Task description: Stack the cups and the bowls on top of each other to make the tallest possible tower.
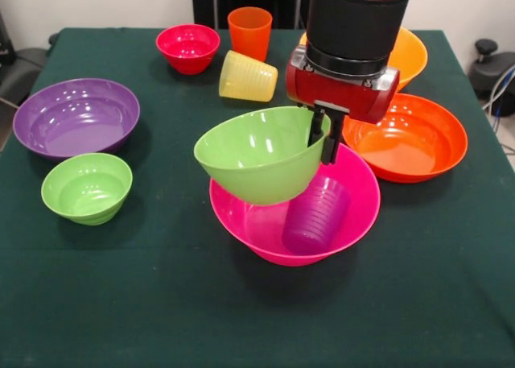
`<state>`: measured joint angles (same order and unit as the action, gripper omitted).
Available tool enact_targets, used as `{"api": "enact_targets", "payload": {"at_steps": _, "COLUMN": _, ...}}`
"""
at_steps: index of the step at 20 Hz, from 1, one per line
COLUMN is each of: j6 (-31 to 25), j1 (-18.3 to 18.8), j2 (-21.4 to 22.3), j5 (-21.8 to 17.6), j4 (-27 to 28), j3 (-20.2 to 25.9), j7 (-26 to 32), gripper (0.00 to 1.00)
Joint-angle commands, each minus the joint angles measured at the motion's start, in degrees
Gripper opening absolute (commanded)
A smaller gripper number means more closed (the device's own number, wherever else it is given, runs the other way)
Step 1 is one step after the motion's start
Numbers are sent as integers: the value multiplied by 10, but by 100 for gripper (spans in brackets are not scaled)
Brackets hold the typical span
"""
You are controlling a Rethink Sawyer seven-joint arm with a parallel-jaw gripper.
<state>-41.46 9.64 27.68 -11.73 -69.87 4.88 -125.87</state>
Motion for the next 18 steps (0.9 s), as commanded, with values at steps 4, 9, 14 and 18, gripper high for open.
{"api": "enact_targets", "payload": {"at_steps": 4, "j6": 46, "j1": -5, "j2": 10, "j5": -3, "j4": -77, "j3": 26, "j7": -25, "gripper": 0}}
{"api": "enact_targets", "payload": {"at_steps": 9, "j6": 47, "j1": -11, "j2": 3, "j5": -5, "j4": -67, "j3": 27, "j7": -22, "gripper": 0}}
{"api": "enact_targets", "payload": {"at_steps": 14, "j6": 39, "j1": -22, "j2": -2, "j5": -1, "j4": -58, "j3": 22, "j7": -35, "gripper": 0}}
{"api": "enact_targets", "payload": {"at_steps": 18, "j6": 38, "j1": -24, "j2": -5, "j5": 1, "j4": -56, "j3": 23, "j7": -37, "gripper": 0}}
